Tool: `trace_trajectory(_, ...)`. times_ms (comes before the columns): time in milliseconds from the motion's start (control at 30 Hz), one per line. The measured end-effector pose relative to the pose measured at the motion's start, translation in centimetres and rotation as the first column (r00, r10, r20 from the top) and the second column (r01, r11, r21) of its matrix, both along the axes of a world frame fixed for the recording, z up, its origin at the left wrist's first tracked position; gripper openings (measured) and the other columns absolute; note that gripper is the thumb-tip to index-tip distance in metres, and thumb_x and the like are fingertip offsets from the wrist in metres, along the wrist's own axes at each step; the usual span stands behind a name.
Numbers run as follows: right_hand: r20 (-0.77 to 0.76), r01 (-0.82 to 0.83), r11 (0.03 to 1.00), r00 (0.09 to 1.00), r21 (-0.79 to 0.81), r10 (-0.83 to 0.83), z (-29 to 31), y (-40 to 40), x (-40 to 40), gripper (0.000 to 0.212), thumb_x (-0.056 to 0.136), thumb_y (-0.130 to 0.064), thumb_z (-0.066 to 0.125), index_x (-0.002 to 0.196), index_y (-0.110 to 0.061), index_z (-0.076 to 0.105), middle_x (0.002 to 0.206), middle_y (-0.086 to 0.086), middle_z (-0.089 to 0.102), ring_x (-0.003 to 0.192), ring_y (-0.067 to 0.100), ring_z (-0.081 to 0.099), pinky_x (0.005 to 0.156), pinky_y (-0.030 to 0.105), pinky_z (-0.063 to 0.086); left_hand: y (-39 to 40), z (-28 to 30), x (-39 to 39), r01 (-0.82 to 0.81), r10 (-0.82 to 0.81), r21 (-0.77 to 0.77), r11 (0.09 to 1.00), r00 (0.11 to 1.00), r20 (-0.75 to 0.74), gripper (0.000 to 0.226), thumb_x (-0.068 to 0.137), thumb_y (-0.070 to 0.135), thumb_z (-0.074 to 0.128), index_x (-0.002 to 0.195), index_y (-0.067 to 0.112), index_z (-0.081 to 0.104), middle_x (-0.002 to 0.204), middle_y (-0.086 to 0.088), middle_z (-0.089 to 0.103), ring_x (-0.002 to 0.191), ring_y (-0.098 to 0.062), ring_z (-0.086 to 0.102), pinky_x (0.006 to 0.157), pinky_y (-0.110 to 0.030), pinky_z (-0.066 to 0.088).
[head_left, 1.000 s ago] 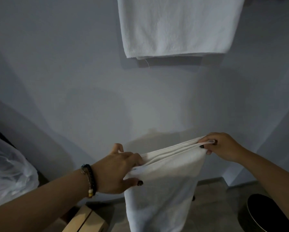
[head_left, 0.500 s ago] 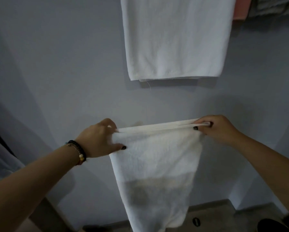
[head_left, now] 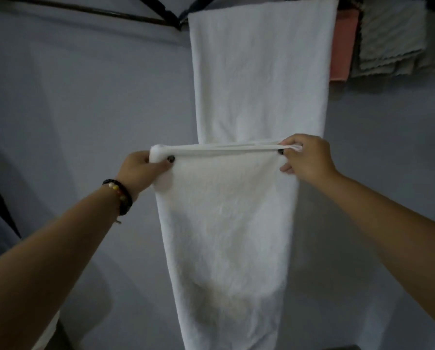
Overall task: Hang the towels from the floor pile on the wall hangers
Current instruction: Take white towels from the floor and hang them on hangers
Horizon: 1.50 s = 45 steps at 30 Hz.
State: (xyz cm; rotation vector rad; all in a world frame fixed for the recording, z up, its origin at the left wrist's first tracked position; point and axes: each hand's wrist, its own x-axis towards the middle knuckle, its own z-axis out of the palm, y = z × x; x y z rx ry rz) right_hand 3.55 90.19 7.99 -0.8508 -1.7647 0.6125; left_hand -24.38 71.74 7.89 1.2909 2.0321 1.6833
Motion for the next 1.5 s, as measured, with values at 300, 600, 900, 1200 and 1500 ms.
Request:
trace_trajectory(300,-0.017,-0.057,0.990,0.998,0.128,0.060,2.1,-1.1,1.3,0.027,0.081,-0.003,0.064,0.077,-0.028,0.072,0.061,-0.012,0.068,0.050,0.011,0.062,0.049,0.019,0.048,0.2,-1.3,0.8,-0.099,0.079,0.324,0.941,0.994,0.076,0.018,0.095,0.034,0.056,0.099,0.018,0.064,0.091,0.003,0.065,0.080,-0.015,0.060,0.071,-0.034,0.052)
trace_trajectory(600,-0.260,-0.323,0.944,0.920,-0.073,0.294,0.1,-5.0,0.9,0.046,0.072,-0.013,0.082,0.109,-0.016,0.055,0.075,0.003,0.071,0.060,0.010,0.056,0.058,0.021,0.044,-1.5,-3.6,-0.6,-0.401,0.433,0.311,0.862,0.901,-0.038,0.028,0.090,0.043,0.061,0.094,0.015,0.058,0.080,0.009,0.056,0.070,-0.007,0.051,0.060,-0.024,0.038)
trace_trajectory(900,-0.281,-0.470,0.869,0.865,-0.158,0.416,-2.0,-10.2,-2.8,0.041,0.063,-0.010,0.087,0.077,-0.018,0.050,0.080,0.019,0.071,0.070,0.023,0.062,0.071,0.043,0.054,-3.8,-4.7,4.0,-0.037,0.151,0.265,0.964,0.892,-0.427,0.036,0.096,0.048,0.037,0.113,0.022,0.057,0.101,0.013,0.064,0.094,0.006,0.058,0.076,-0.002,0.039)
trace_trajectory(1200,-0.340,-0.423,0.849,0.886,-0.317,0.315,-4.8,-11.1,-0.8,0.030,0.060,-0.016,0.088,0.070,-0.019,0.060,0.070,0.003,0.073,0.068,0.018,0.064,0.073,0.041,0.056,0.6,-9.0,11.7,0.240,-0.141,0.208,0.948,0.905,-0.400,0.053,0.096,0.047,0.025,0.083,0.009,0.059,0.077,0.002,0.058,0.072,-0.014,0.055,0.066,-0.027,0.042)
trace_trajectory(1500,-0.462,-0.303,0.833,0.884,-0.463,0.065,-9.8,-8.2,5.9,0.023,0.066,-0.016,0.084,0.076,-0.017,0.063,0.072,0.000,0.073,0.067,0.013,0.067,0.071,0.032,0.054,6.4,-11.1,17.8,0.387,-0.256,0.075,0.919,0.731,-0.632,0.055,0.094,0.062,0.030,0.076,0.015,0.053,0.050,0.005,0.044,0.045,-0.021,0.046,0.045,-0.031,0.038)
